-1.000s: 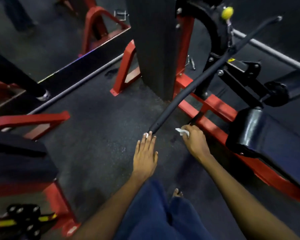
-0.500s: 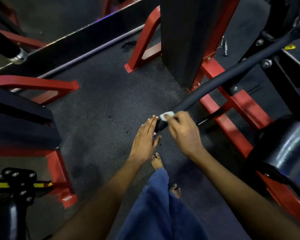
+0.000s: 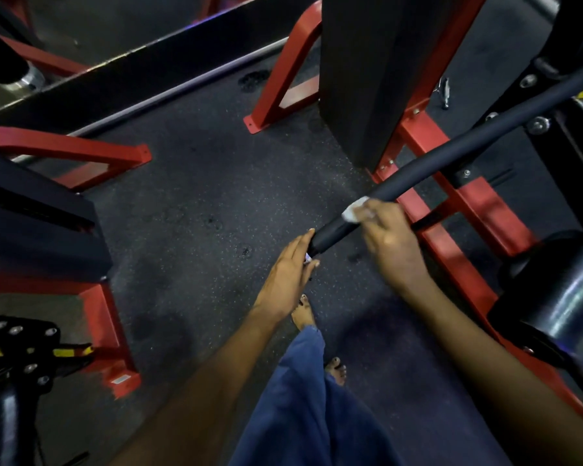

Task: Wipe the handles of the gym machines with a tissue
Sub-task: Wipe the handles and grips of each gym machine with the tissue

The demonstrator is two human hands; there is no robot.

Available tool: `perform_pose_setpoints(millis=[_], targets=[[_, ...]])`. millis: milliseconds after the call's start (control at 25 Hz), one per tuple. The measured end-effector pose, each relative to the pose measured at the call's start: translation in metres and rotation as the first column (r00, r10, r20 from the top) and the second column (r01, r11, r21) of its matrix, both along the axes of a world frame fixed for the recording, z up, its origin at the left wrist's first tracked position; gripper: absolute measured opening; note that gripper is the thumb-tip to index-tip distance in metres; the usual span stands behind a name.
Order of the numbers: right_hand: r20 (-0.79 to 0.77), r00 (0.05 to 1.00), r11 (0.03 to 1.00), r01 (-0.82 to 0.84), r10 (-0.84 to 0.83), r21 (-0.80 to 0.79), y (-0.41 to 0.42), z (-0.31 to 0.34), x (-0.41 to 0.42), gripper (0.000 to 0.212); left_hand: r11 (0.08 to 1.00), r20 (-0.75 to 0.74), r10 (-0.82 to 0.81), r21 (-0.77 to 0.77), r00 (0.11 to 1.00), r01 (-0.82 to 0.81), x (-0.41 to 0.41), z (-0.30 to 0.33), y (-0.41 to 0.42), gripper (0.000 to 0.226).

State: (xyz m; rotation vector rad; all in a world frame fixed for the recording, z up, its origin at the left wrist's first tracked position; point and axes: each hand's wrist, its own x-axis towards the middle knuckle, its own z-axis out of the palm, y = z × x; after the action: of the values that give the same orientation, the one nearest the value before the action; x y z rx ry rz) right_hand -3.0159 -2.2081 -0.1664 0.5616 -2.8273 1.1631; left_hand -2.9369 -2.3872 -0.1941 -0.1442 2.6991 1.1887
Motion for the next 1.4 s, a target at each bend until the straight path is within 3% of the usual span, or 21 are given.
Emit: perform_pose_setpoints(millis=[40, 80, 200, 280, 360, 400, 560, 600, 640, 680, 760, 800, 840, 920, 960, 1040, 1120, 1200, 1280, 1320, 1400], targets=[[-0.016, 0.991, 0.991, 0.129, -0.130, -0.047, 0.004, -0.002, -0.003, 0.023, 1.000, 0.002, -0.005, 0.002, 1.000, 0.005, 0.000, 0.000, -0.001, 0.055], [-0.079, 0.993, 0.995, 0.087, -0.083, 0.041, 0.001, -0.001, 0.001, 0.017, 1.000, -0.002, -0.011, 0.002, 1.000, 0.011, 0.000, 0.000, -0.002, 0.055], [-0.058, 0.921, 0.900, -0.361, 0.385, 0.246, -0.015, -0.009, 0.032, 0.016, 0.999, 0.003, -0.026, 0.018, 1.000, 0.026, 0.001, 0.001, -0.004, 0.057], [-0.067, 0.971, 0.968, -0.220, 0.229, 0.118, -0.005, -0.007, 0.018, 0.023, 0.999, 0.001, -0.039, 0.013, 0.999, 0.039, -0.001, 0.000, -0.005, 0.057], [-0.094, 0.981, 0.984, 0.173, -0.169, 0.035, 0.013, -0.008, 0.000, 0.021, 0.999, 0.001, -0.041, 0.006, 0.999, 0.041, 0.000, -0.001, -0.006, 0.056], [-0.101, 0.977, 0.980, 0.194, -0.189, 0.038, 0.010, -0.008, 0.001, 0.020, 0.999, -0.001, -0.039, 0.007, 0.999, 0.039, 0.001, -0.001, -0.006, 0.056], [-0.053, 0.926, 0.913, -0.358, 0.374, 0.194, -0.007, -0.014, 0.026, 0.032, 0.999, 0.006, -0.040, 0.021, 0.999, 0.040, -0.001, 0.001, -0.007, 0.056], [-0.014, 0.954, 0.943, -0.293, 0.299, 0.155, -0.001, -0.009, 0.013, 0.030, 0.999, 0.001, -0.046, 0.014, 0.999, 0.046, -0.002, 0.002, -0.006, 0.056], [-0.109, 0.983, 0.976, -0.124, 0.145, 0.179, 0.009, -0.007, -0.004, 0.027, 0.999, -0.008, -0.052, 0.005, 0.999, 0.052, -0.004, 0.003, -0.006, 0.056], [-0.097, 0.988, 0.990, 0.126, -0.119, 0.066, 0.016, -0.005, -0.017, 0.026, 0.998, -0.013, -0.055, -0.003, 0.998, 0.055, -0.003, 0.003, -0.005, 0.056], [-0.143, 0.944, 0.952, 0.305, -0.297, 0.036, 0.003, -0.002, -0.020, 0.026, 0.999, -0.013, -0.047, -0.007, 0.999, 0.047, 0.003, 0.003, -0.004, 0.056], [-0.152, 0.973, 0.972, 0.194, -0.174, 0.129, -0.010, -0.003, -0.011, 0.022, 0.999, -0.011, -0.046, -0.007, 0.999, 0.046, 0.005, 0.004, -0.004, 0.056], [-0.228, 0.966, 0.960, -0.056, 0.122, 0.273, -0.028, -0.009, 0.005, 0.019, 0.999, -0.016, -0.053, -0.010, 0.998, 0.053, 0.007, 0.003, -0.005, 0.057], [-0.312, 0.779, 0.779, -0.331, 0.544, 0.533, -0.017, -0.010, 0.005, 0.021, 0.996, -0.033, -0.086, -0.026, 0.996, 0.085, 0.006, 0.003, -0.007, 0.057], [-0.303, 0.786, 0.769, -0.312, 0.538, 0.558, -0.003, -0.003, -0.015, 0.023, 0.995, -0.025, -0.092, -0.032, 0.995, 0.092, 0.005, 0.004, -0.007, 0.057], [-0.384, 0.896, 0.905, -0.045, 0.223, 0.422, 0.021, 0.012, -0.053, 0.024, 0.997, 0.012, -0.073, -0.028, 0.997, 0.073, 0.004, 0.006, -0.007, 0.057], [-0.364, 0.931, 0.870, 0.178, 0.001, 0.459, 0.015, 0.014, -0.054, 0.017, 0.999, 0.041, -0.037, -0.018, 0.998, 0.038, 0.003, 0.005, -0.006, 0.059], [-0.303, 0.904, 0.785, -0.057, 0.303, 0.617, -0.019, -0.003, -0.016, 0.023, 1.000, 0.058, -0.020, -0.007, 0.998, 0.020, 0.002, 0.005, -0.005, 0.065], [-0.301, 0.704, 0.673, -0.332, 0.643, 0.661, -0.013, -0.012, -0.008, 0.032, 1.000, 0.073, -0.025, 0.005, 0.997, 0.025, 0.000, 0.007, -0.004, 0.068], [-0.269, 0.694, 0.651, -0.368, 0.668, 0.664, -0.002, -0.007, -0.020, 0.032, 1.000, 0.085, -0.028, 0.004, 0.996, 0.028, 0.000, 0.008, -0.004, 0.068], [-0.397, 0.820, 0.821, -0.147, 0.413, 0.552, 0.023, 0.000, -0.047, 0.031, 1.000, 0.097, -0.021, -0.012, 0.995, 0.022, -0.001, 0.009, -0.002, 0.067]])
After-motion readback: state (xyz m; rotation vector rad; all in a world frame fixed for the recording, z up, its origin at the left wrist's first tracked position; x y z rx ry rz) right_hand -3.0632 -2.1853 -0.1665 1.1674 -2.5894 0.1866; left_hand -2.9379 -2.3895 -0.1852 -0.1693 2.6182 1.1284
